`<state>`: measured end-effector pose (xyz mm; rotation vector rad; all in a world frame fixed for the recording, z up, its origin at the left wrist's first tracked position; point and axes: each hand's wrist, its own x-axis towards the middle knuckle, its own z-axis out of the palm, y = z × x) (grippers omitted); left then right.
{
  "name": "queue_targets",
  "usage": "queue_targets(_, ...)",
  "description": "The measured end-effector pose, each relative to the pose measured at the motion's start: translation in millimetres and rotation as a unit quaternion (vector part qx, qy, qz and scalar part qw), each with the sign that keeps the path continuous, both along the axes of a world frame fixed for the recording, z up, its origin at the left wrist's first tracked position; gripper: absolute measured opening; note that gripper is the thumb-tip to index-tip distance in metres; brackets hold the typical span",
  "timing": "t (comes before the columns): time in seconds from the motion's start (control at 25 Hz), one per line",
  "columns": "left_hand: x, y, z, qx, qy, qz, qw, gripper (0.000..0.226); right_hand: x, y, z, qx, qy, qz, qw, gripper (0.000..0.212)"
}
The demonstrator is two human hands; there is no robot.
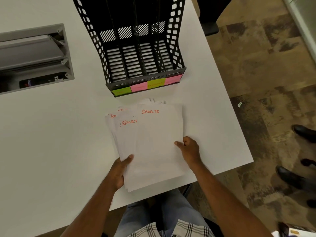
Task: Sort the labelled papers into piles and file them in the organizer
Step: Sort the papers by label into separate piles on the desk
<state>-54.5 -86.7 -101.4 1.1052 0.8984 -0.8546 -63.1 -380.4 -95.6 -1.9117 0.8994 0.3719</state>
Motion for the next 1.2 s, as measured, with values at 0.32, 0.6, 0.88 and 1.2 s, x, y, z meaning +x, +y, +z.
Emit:
queue_targets(0.32, 3.7, 3.3, -14.3, 0.116, -0.064, -0.025, 0.991, 0.044, 4.0, -131.2, 10.0, -0.24, -0.05, -0.008, 0.97, 0.058)
queue_targets(0.6, 4.0, -2.6, -14.0, 0.116, -0.074, -0.013, 0.99, 0.045, 3.9, -91.3, -6.3, -0.356, -0.037, 0.25, 0.9, 0.065)
queue_targets(0.88, 8.2, -1.3, -3.4, 0.099, -0.054, 0.001, 0.994, 0.035, 6.7, 7.1, 6.7, -0.159, -0.112, 0.154, 0.969, 0.055)
queue_targets(1.2, 2.4, 0.9, -9.2, 0.075, -0.053, 0.0, 0.996, 0.037, 15.8, 39.2, 2.8, 0.03, -0.012, 0.021, 0.999, 0.027)
